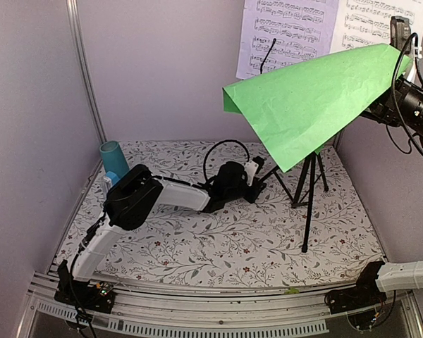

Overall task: Set up the instrument practice props
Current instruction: Adjust the music stand at the center of the board, then pick up the music stand locking hook from the music stand.

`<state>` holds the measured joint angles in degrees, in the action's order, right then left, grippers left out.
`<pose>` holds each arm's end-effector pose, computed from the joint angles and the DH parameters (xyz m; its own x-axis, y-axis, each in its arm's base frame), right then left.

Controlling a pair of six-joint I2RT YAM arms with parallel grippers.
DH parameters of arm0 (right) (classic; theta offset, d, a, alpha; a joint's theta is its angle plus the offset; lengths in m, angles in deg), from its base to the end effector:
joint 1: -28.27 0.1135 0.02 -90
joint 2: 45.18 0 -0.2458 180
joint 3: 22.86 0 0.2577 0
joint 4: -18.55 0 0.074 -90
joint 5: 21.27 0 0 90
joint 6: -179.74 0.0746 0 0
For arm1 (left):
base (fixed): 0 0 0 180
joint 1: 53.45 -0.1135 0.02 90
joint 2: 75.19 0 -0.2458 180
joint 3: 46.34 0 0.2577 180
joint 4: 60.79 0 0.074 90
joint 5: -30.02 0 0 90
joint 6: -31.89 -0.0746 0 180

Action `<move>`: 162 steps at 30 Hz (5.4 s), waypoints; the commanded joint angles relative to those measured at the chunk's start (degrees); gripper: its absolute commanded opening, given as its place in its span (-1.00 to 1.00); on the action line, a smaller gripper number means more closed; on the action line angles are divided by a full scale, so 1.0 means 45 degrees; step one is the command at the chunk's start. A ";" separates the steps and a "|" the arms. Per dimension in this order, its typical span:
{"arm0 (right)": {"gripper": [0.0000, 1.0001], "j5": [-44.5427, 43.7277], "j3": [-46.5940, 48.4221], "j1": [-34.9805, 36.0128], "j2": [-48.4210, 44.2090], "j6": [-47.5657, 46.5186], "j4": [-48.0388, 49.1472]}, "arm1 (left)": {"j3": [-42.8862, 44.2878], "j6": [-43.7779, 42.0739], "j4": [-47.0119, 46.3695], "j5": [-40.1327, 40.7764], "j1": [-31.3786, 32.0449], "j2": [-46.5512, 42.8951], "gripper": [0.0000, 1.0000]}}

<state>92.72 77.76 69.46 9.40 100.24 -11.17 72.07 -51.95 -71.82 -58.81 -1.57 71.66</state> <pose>0.1252 0.1498 0.5393 0.0448 0.2604 -0.9645 -0.9188 0.3896 0.0626 0.3680 -0.4665 0.0807 -0.2667 0.1662 -0.9493 0.7502 0.6541 -0.0963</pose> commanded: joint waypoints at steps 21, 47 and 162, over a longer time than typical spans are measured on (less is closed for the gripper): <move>-1.00 -0.0093 0.2042 -0.0050 0.0730 -0.0017 0.0367 | -0.3837 0.1297 -0.1566 0.0548 0.0342 -0.2130 -0.52; -1.00 -0.3650 0.6439 -0.0059 0.3364 -0.1396 -0.0607 | -0.6775 0.0617 -0.1735 -0.0942 0.0513 -0.3580 -0.92; -1.00 -0.7560 0.4576 -0.0052 0.3066 -0.5440 0.1033 | -0.1710 -0.3101 0.1422 1.1199 0.6515 -1.1600 0.24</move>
<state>58.78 98.63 69.46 24.13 75.35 -7.30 58.52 -60.50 -66.48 -13.32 26.71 15.47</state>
